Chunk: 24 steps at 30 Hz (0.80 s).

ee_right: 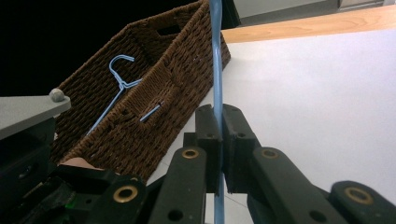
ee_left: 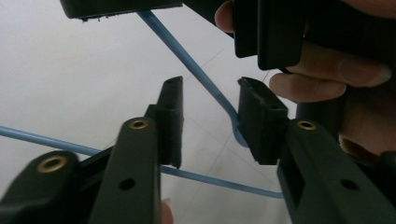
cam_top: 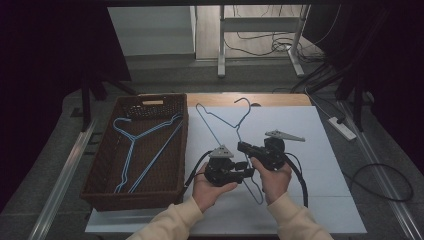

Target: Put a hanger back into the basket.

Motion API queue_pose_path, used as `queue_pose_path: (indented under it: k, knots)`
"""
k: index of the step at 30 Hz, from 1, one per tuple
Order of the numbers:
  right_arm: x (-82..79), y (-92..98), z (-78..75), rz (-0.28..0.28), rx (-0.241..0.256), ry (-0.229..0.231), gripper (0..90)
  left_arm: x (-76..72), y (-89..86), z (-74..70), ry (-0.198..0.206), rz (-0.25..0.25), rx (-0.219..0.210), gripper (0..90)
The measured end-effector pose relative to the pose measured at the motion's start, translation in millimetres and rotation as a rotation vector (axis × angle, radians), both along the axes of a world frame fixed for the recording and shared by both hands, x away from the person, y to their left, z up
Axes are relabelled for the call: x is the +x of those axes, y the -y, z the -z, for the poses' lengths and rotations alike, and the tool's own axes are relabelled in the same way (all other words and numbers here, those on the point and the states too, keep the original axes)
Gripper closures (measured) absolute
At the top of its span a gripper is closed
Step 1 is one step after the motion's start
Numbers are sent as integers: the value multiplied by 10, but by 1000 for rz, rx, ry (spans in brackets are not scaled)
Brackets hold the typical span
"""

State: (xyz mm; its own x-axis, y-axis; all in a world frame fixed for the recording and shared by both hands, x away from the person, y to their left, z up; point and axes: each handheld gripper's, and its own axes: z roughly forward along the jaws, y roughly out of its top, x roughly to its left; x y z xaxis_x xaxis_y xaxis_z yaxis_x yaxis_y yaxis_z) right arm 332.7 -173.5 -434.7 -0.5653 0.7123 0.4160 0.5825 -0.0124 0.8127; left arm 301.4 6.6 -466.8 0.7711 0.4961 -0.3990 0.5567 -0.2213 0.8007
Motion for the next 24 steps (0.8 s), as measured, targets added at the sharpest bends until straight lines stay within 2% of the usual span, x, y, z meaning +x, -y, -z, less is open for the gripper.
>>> queue_pose_path:
  k: [5,9,14,18,20,22,24]
  knots:
    - [-25,11,23,16,20,11,871,36,3,8,-28,2,-27,705]
    - [-32,22,27,28,27,20,870,79,-8,12,-74,1,-48,752]
    - [-42,62,4,6,27,32,857,104,-51,-9,-119,-11,-25,824]
    - [-54,152,-55,-27,29,74,745,85,-103,-78,-120,-17,1,872]
    - [-56,214,-78,-34,39,89,691,88,-127,-105,-164,-10,-25,872]
    - [-64,264,-99,-53,49,101,629,95,-144,-117,-173,-5,-21,873]
    - [-100,327,-131,-69,45,133,550,89,-154,-141,-173,-3,-14,874]
